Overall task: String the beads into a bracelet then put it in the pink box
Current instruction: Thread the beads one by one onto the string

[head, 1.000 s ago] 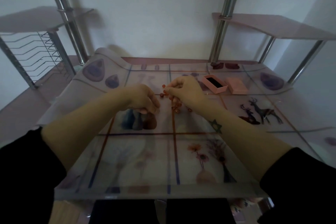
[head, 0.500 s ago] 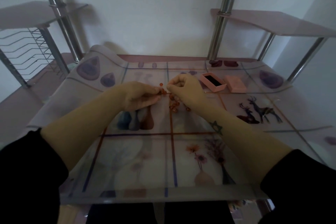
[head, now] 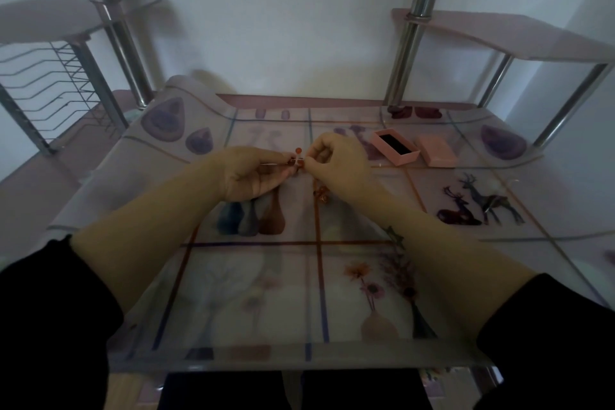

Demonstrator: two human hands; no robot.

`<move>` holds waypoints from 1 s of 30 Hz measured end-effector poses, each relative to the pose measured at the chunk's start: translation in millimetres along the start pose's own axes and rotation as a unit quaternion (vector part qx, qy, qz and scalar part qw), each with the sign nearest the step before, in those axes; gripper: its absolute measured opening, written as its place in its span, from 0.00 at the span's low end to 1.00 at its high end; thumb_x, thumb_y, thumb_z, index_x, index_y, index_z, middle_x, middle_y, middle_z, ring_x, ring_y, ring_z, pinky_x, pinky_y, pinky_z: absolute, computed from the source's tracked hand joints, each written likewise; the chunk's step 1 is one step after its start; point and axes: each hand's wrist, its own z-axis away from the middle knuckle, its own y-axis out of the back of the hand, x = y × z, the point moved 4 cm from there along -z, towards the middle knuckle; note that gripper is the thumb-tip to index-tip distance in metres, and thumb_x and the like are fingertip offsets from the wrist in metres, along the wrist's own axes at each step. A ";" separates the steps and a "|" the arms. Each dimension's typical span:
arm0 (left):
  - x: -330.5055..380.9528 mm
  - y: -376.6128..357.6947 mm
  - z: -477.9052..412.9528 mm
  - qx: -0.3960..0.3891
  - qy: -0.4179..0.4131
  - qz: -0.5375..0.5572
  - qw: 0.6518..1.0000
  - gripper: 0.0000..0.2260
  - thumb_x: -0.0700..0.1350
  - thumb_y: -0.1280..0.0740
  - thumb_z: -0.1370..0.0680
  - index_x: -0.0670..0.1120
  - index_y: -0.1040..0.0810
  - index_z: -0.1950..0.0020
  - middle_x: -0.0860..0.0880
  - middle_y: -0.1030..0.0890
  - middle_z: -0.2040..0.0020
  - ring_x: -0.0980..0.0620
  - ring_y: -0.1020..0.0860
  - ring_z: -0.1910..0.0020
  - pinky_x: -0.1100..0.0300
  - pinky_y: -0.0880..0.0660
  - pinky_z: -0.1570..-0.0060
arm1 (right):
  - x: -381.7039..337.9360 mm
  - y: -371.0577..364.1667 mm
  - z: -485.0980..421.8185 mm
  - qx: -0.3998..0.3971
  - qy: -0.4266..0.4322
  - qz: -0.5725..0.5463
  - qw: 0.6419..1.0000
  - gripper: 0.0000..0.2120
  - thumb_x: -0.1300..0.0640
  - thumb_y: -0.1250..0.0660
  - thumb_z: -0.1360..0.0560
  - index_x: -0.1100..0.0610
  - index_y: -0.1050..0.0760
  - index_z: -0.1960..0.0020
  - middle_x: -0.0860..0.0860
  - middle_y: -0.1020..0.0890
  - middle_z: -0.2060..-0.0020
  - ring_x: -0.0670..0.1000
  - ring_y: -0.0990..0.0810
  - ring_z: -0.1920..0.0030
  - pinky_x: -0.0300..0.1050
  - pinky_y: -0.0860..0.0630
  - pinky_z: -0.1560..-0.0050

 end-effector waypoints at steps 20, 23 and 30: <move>-1.9 -1.1 0.5 -0.014 -0.001 -0.007 1.000 0.06 0.34 0.31 0.31 0.38 0.14 0.63 0.42 0.15 0.60 0.52 0.16 0.62 0.65 0.20 0.65 | 2.0 0.0 2.2 0.007 0.024 0.052 0.998 0.11 0.56 0.30 0.30 0.44 0.30 0.64 0.44 0.24 0.71 0.43 0.25 0.69 0.38 0.28 0.69; -2.5 -2.1 2.3 -0.011 0.000 -0.008 1.000 0.07 0.34 0.32 0.28 0.37 0.14 0.63 0.42 0.15 0.60 0.52 0.16 0.63 0.65 0.20 0.66 | 1.9 -0.1 2.1 0.005 0.026 0.051 0.998 0.09 0.56 0.29 0.30 0.47 0.28 0.63 0.44 0.24 0.71 0.43 0.25 0.69 0.38 0.28 0.68; -3.7 -5.3 3.5 -0.003 -0.008 0.006 1.000 0.05 0.33 0.34 0.24 0.37 0.19 0.56 0.43 0.16 0.63 0.52 0.16 0.66 0.66 0.20 0.66 | -0.8 -2.0 4.7 -0.015 0.031 0.052 0.998 0.05 0.55 0.30 0.29 0.49 0.26 0.59 0.43 0.24 0.70 0.41 0.25 0.68 0.42 0.22 0.64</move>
